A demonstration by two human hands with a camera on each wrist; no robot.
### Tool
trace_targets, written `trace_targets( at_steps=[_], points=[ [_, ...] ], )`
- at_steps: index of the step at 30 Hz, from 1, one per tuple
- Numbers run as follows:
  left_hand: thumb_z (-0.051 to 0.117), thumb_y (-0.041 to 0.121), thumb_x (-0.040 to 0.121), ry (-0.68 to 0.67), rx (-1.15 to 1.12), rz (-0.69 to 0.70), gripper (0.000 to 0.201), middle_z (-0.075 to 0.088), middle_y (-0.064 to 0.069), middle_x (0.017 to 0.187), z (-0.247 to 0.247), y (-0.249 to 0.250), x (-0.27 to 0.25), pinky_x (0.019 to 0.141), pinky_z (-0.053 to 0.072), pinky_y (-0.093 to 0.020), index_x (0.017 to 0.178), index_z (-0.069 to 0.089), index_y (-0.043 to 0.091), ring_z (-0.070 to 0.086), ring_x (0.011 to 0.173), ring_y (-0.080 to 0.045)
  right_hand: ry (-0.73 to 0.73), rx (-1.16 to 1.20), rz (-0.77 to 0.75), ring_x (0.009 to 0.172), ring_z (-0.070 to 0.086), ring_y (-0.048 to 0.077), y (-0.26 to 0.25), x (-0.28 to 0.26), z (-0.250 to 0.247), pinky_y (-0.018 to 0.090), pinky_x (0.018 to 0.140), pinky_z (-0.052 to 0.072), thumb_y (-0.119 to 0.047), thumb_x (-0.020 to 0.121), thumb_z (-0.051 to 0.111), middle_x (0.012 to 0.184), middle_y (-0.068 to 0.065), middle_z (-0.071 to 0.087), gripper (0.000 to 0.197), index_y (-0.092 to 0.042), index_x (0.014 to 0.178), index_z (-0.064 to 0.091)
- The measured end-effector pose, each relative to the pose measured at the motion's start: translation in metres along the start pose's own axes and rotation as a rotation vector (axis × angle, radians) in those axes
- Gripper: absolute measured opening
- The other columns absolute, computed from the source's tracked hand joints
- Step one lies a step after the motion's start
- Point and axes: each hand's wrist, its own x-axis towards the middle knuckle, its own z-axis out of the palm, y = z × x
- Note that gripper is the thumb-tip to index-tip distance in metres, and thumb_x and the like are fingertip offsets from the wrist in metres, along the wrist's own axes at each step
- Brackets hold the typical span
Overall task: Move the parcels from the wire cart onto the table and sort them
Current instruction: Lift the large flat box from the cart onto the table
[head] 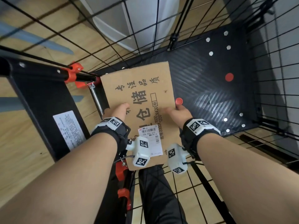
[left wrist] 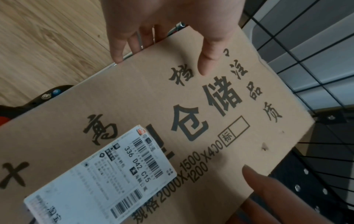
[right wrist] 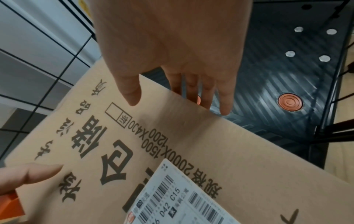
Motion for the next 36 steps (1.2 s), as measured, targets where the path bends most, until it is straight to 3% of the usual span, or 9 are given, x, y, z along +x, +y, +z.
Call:
trace_targets(
  at_steps=[4,8,11,14,19,22,27,32,36],
  points=[
    [0.073,0.057,0.045,-0.041,0.007,0.077,0.103,0.054,0.001,0.126,-0.012,0.013,-0.035,0.094,0.046,-0.041,0.136,0.043,0.019,0.057,0.105,-0.028,0.029,0.053,-0.004,0.113,0.058,0.023,0.001,0.001,-0.014,0.044,0.097,0.049,-0.073,0.04,0.068,0.129,-0.003,0.055,0.108,-0.04,0.138,0.038],
    [0.075,0.022,0.069,-0.108,-0.095,0.202,0.079,0.056,0.002,0.118,-0.02,0.02,-0.054,0.085,0.042,-0.034,0.137,0.036,0.018,0.053,0.098,-0.022,0.013,-0.003,-0.038,0.121,0.054,0.023,-0.009,-0.013,-0.035,0.047,0.101,0.047,-0.067,0.038,0.075,0.137,-0.004,0.052,0.125,-0.033,0.147,0.025],
    [0.076,0.013,0.063,-0.156,-0.065,0.226,0.08,0.059,-0.004,0.118,-0.028,0.024,-0.073,0.094,0.049,-0.041,0.135,0.04,0.013,0.058,0.104,-0.026,-0.016,-0.1,-0.055,0.113,0.059,0.022,-0.016,-0.03,-0.052,0.045,0.097,0.05,-0.061,0.04,0.08,0.129,-0.006,0.058,0.114,-0.033,0.141,0.035],
    [0.08,0.025,0.036,-0.198,0.054,0.221,0.105,0.059,-0.01,0.121,-0.029,0.031,-0.081,0.094,0.051,-0.042,0.133,0.045,0.006,0.06,0.106,-0.03,-0.028,-0.111,-0.05,0.106,0.062,0.02,-0.014,-0.047,-0.067,0.041,0.096,0.051,-0.051,0.047,0.086,0.122,-0.003,0.063,0.096,-0.026,0.132,0.048],
    [0.077,0.013,0.048,-0.223,0.101,0.284,0.103,0.055,-0.012,0.125,-0.035,0.04,-0.095,0.099,0.047,-0.047,0.141,0.032,0.007,0.056,0.112,-0.031,-0.071,-0.065,-0.109,0.106,0.063,0.017,0.001,-0.047,-0.084,0.041,0.094,0.052,-0.047,0.025,0.091,0.118,-0.005,0.065,0.121,-0.03,0.134,0.042],
    [0.077,0.015,0.032,-0.276,0.085,0.308,0.113,0.058,-0.01,0.116,-0.039,0.04,-0.1,0.092,0.051,-0.049,0.135,0.031,0.02,0.06,0.102,-0.03,-0.093,-0.078,-0.165,0.104,0.065,0.016,0.015,-0.032,-0.096,0.044,0.088,0.055,-0.051,0.012,0.095,0.115,-0.005,0.067,0.14,-0.028,0.137,0.038],
    [0.071,0.014,0.015,-0.283,0.131,0.358,0.115,0.059,-0.012,0.115,-0.032,0.045,-0.091,0.093,0.051,-0.044,0.124,0.037,0.01,0.06,0.103,-0.03,-0.135,-0.175,-0.126,0.099,0.051,0.011,0.002,-0.099,-0.119,0.016,0.049,0.041,0.003,0.072,0.076,0.119,-0.005,0.057,0.094,-0.025,0.145,0.024],
    [0.08,0.016,0.003,-0.323,0.125,0.442,0.12,0.065,-0.012,0.112,-0.033,0.039,-0.071,0.087,0.054,-0.048,0.119,0.048,0.015,0.065,0.097,-0.03,-0.102,-0.225,-0.118,0.108,0.048,0.018,0.008,-0.124,-0.14,0.035,0.081,0.049,0.008,0.074,0.07,0.128,0.001,0.055,0.093,-0.028,0.146,0.024],
    [0.072,0.009,0.014,-0.358,0.124,0.525,0.123,0.061,-0.013,0.111,-0.057,0.053,-0.161,0.094,0.05,-0.048,0.131,0.035,0.014,0.06,0.102,-0.032,-0.042,-0.156,-0.154,0.109,0.053,0.021,0.005,-0.158,-0.157,0.038,0.08,0.054,0.009,0.071,0.07,0.122,0.0,0.058,0.096,-0.033,0.145,0.025]
  ],
)
